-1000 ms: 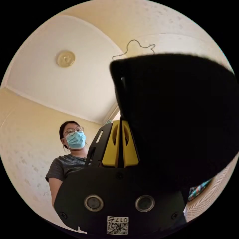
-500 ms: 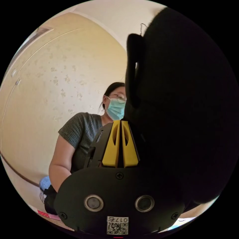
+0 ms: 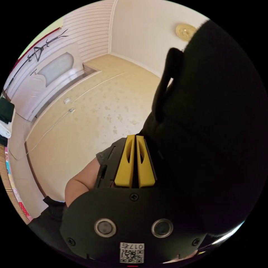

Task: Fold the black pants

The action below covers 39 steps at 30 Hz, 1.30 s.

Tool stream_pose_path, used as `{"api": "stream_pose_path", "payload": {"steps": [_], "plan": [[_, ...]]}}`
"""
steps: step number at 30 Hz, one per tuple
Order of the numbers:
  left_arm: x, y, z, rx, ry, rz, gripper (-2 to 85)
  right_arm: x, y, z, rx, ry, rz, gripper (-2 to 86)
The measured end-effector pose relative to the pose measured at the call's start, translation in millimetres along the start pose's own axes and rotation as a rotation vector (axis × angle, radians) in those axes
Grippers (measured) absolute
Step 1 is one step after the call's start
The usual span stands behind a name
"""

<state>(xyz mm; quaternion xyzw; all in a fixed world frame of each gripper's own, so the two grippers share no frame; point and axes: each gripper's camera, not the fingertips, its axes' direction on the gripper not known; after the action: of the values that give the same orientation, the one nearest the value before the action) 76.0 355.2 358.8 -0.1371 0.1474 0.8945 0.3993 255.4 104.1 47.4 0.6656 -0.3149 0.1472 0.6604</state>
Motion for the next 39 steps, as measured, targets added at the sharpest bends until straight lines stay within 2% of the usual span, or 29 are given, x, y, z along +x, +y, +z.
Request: {"api": "stream_pose_path", "payload": {"steps": [1,3,6,8,11,14,17,19,22,27,30,36,39], "plan": [[-23.1,2.4,-14.4,0.039,0.132,-0.051,15.0,-1.5,1.0,3.2,-0.003,-0.014,-0.003,0.3],[-53.2,9.8,-29.7,0.082,0.23,-0.139,13.1,-7.1,1.2,17.8,-0.051,-0.066,0.0,0.4],[-69.6,13.3,-20.6,0.006,0.156,-0.19,12.6,-15.4,7.1,20.5,-0.078,-0.114,0.002,0.5],[-62.4,6.7,2.0,-0.086,0.209,-0.137,13.0,-17.9,16.9,13.5,-0.044,-0.121,0.013,0.4],[-41.2,-2.0,27.3,-0.158,0.408,-0.034,12.8,-23.2,27.2,11.7,-0.017,-0.203,0.0,0.4],[8.2,-0.3,31.0,-0.257,0.49,0.178,7.6,-29.3,32.9,20.7,-0.075,-0.231,0.032,0.5],[64.9,10.1,28.6,-0.357,0.386,0.369,8.5,-28.5,47.0,31.3,-0.086,-0.288,0.052,0.4],[86.7,11.0,18.9,-0.297,0.152,0.383,13.6,-19.8,57.8,38.6,-0.09,-0.351,0.086,0.5],[92.1,8.5,7.4,-0.199,-0.064,0.367,16.7,-5.0,78.7,37.6,-0.036,-0.42,0.148,0.4],[91.4,5.9,37.4,-0.313,-0.117,0.323,19.7,-7.6,111.9,4.3,0.146,-0.423,0.109,0.5],[90.5,5.9,43.1,-0.343,-0.217,0.337,18.0,-5.8,120.9,-4.0,0.176,-0.412,0.106,0.5],[77.8,16.1,29.0,-0.324,-0.163,0.285,16.2,3.3,136.8,-12.8,0.182,-0.368,0.127,0.6],[79.5,27.4,38.3,-0.429,-0.203,0.273,16.0,4.5,148.8,-22.6,0.21,-0.319,0.121,0.7]]}}
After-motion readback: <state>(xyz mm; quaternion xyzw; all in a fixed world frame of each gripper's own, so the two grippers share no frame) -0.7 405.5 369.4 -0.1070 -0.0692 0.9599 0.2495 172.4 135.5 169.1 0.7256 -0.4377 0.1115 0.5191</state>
